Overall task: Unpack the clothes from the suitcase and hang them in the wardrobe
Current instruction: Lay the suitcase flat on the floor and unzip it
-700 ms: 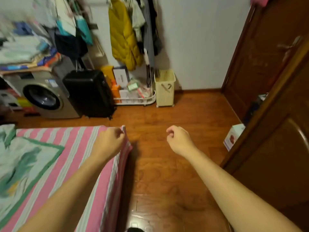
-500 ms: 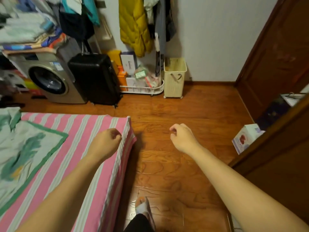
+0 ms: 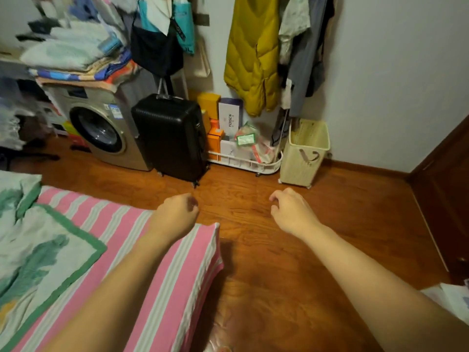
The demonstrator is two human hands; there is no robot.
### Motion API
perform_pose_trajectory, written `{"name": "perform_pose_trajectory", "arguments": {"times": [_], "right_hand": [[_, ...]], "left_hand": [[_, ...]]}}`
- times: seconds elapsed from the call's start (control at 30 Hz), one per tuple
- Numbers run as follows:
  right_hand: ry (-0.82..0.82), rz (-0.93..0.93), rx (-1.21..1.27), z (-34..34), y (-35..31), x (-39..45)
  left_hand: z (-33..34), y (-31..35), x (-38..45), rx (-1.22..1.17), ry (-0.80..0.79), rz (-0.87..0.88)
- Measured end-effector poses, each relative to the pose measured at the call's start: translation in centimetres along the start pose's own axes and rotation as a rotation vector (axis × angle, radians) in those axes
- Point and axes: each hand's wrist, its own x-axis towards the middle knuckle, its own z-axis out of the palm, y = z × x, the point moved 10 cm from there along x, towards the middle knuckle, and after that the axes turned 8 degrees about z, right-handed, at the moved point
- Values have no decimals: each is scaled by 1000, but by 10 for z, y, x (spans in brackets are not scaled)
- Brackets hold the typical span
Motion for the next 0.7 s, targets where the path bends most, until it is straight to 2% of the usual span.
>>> {"name": "perform_pose_trajectory", "arguments": {"times": [0.1, 0.23, 0.4, 0.53, 0.7], "right_hand": [[-7, 21, 0, -3, 7, 60], [-83, 37, -17, 7, 32, 157], [-132, -31, -59, 12, 35, 313], [-183, -228, -90, 5, -27, 425], [-217, -457, -107, 2, -141, 514]], "left_hand": [[19, 31, 64, 86, -38, 77], [60, 38, 150, 75, -156, 61], [67, 7, 266, 28, -93, -67], [45, -28, 330, -30, 8, -254], [27, -73, 352, -82, 106, -427]]}}
